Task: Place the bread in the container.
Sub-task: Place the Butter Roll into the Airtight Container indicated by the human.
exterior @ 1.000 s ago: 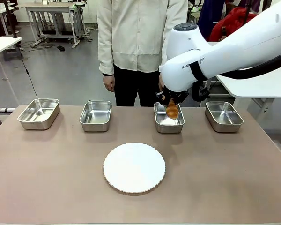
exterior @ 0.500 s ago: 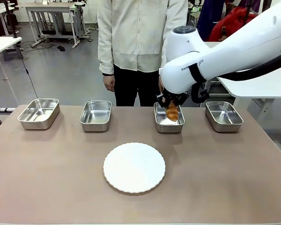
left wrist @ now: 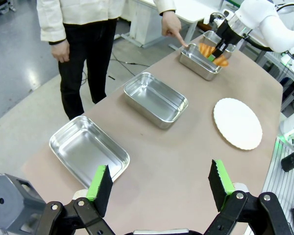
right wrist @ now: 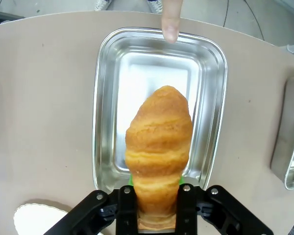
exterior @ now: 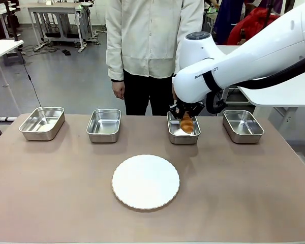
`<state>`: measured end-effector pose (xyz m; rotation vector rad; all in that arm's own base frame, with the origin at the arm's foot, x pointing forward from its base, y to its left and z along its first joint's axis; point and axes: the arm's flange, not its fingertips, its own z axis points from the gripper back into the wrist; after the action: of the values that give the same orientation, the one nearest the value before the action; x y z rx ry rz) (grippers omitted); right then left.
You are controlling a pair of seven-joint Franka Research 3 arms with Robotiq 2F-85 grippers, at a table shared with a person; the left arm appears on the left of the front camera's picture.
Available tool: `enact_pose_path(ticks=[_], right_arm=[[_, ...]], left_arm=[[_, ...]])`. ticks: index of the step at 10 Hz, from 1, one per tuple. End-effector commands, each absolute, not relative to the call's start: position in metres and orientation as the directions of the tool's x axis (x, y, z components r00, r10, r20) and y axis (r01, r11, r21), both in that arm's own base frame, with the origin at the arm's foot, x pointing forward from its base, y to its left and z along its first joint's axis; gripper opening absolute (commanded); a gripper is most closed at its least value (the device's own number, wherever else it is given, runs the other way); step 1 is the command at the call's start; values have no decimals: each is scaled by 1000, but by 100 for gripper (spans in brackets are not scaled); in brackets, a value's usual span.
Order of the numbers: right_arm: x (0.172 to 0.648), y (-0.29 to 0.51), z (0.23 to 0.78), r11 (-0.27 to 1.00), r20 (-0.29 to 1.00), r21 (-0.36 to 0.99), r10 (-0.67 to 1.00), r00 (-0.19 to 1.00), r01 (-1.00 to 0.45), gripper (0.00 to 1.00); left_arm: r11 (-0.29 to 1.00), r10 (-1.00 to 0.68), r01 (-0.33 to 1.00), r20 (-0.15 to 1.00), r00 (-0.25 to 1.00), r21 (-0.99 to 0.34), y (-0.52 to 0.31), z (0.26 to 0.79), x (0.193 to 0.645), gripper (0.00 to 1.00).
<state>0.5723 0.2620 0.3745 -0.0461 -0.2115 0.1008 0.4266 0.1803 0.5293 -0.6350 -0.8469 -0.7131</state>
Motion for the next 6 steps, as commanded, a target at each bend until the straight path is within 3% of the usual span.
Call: enact_pose_path(ticks=[1,6], right_arm=[[575,266,377,995,206,-77,78,976,-64,28],[573,268,374,994,200,-90,73,977,-56,28]], left_arm=[[595,-299,776,840,453,-207,180,530,425,100],[595,-299,776,840,453,-207,180,530,425,100]])
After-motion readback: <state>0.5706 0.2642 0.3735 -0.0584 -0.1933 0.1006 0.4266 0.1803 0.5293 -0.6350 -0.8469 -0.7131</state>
